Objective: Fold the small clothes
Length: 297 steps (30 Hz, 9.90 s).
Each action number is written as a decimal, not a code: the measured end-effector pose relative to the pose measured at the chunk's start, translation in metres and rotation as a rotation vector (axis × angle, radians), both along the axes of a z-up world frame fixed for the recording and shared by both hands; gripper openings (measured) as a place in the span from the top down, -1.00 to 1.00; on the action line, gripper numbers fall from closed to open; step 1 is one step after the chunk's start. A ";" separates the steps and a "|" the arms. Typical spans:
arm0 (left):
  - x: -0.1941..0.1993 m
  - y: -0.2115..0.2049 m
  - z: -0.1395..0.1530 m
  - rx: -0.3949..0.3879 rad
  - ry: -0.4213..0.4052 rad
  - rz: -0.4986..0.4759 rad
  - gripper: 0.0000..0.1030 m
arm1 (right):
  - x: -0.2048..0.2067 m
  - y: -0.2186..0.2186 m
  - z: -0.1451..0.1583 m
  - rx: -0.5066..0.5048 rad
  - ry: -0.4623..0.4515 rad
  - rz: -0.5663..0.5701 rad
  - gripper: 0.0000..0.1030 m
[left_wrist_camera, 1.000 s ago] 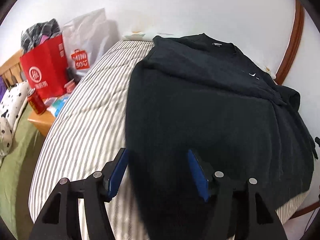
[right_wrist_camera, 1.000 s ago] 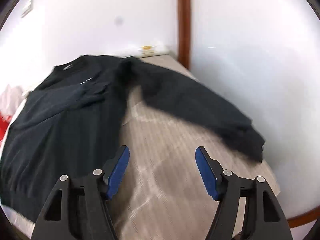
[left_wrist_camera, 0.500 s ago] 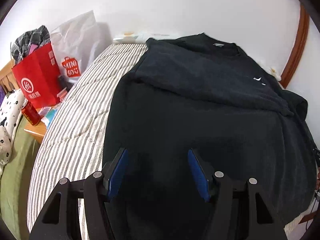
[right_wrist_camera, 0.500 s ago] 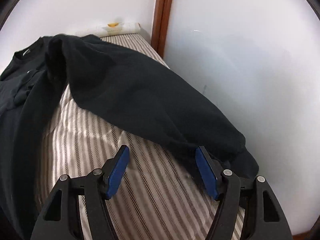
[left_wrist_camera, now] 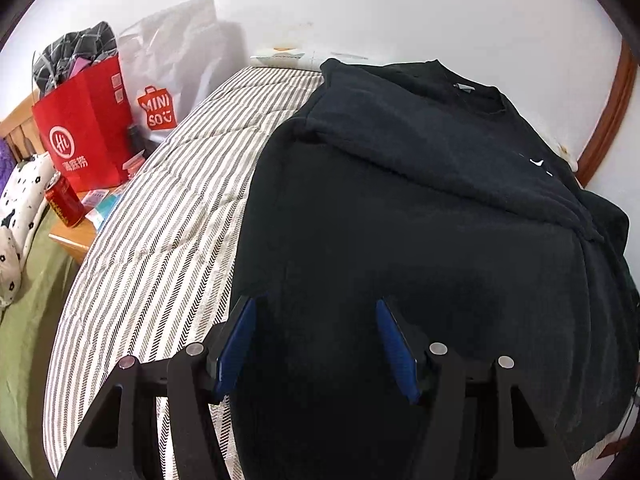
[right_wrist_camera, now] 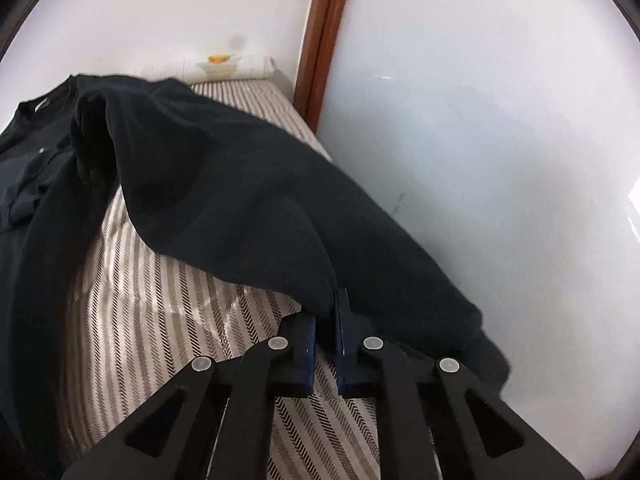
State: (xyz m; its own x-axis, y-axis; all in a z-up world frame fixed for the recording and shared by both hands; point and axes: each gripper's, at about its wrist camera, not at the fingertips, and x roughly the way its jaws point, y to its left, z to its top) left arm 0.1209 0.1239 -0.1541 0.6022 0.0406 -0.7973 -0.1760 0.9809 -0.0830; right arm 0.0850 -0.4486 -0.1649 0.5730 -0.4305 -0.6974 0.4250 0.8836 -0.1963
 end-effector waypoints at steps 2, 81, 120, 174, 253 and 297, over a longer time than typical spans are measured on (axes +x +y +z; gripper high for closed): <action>0.000 0.000 0.002 0.014 -0.011 -0.010 -0.15 | -0.005 0.006 0.012 -0.039 -0.020 -0.009 0.87; -0.021 0.026 -0.008 -0.104 -0.088 -0.039 -0.32 | 0.057 0.244 0.060 0.065 -0.024 0.412 -0.55; -0.019 0.019 -0.010 -0.073 -0.071 -0.048 -0.41 | 0.073 0.214 0.064 0.105 -0.047 0.381 -0.15; 0.167 -0.218 0.038 0.183 -0.096 -0.367 -0.41 | 0.078 0.118 0.066 0.210 -0.137 0.438 -0.08; 0.124 0.006 0.061 0.097 -0.139 0.005 0.87 | 0.093 0.122 0.044 0.166 -0.049 0.262 -0.09; -0.064 0.003 0.010 -0.036 -0.032 0.000 0.82 | -0.078 0.157 -0.014 0.249 -0.037 0.375 0.78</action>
State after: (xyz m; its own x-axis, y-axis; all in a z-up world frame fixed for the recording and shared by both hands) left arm 0.0568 0.1270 -0.1445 0.6276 0.0123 -0.7784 -0.1725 0.9772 -0.1236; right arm 0.0069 -0.2914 -0.1789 0.6842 -0.0095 -0.7292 0.0688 0.9963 0.0516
